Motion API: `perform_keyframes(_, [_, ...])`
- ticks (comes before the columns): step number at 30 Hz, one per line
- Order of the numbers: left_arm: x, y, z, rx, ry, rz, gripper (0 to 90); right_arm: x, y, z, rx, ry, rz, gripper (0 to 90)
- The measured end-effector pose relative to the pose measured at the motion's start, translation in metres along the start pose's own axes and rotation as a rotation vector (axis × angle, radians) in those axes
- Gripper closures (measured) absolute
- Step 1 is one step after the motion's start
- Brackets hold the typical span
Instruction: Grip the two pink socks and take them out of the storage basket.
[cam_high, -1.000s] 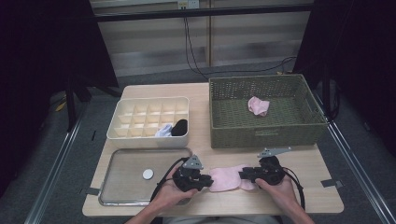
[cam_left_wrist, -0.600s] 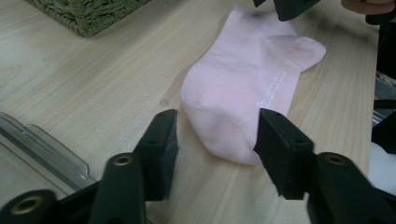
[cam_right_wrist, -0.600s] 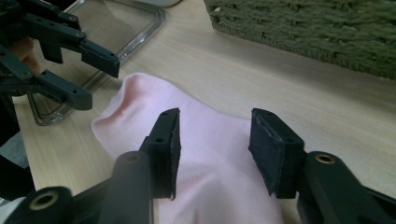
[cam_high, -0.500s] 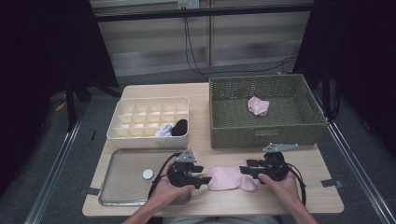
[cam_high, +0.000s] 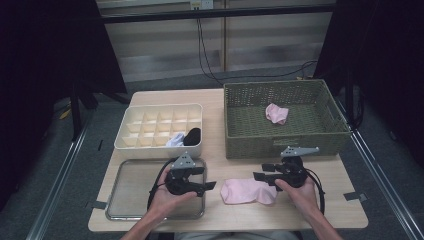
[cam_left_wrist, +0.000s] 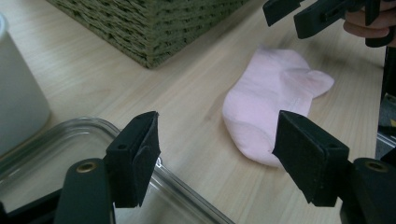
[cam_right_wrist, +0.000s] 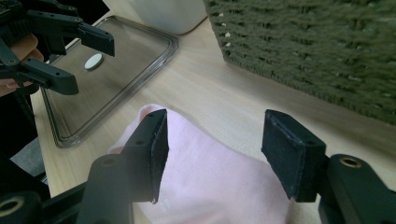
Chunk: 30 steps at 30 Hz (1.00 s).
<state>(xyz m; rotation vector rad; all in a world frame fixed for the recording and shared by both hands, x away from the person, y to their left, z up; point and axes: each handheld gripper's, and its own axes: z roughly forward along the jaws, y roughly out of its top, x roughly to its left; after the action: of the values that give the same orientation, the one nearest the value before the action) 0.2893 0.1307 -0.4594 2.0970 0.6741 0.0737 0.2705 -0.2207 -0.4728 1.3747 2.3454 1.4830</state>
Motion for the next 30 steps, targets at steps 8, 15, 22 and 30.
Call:
perform_keyframes(8, [0.004,-0.007,-0.013,-0.028,0.048,-0.019,32.4,0.000,0.010,-0.008,-0.038,0.017,-0.016,39.7])
perform_keyframes(15, [0.007,-0.018,-0.029,-0.045,0.075,-0.013,31.3,0.002,0.021,-0.018,-0.067,0.010,-0.042,41.9])
perform_keyframes(22, [0.014,-0.030,-0.037,-0.017,0.070,-0.044,25.8,0.002,0.035,-0.026,-0.097,0.004,-0.050,43.0])
perform_keyframes(30, [0.013,-0.043,-0.051,-0.022,0.090,-0.055,19.4,0.000,0.046,-0.032,-0.116,-0.015,-0.062,43.7])
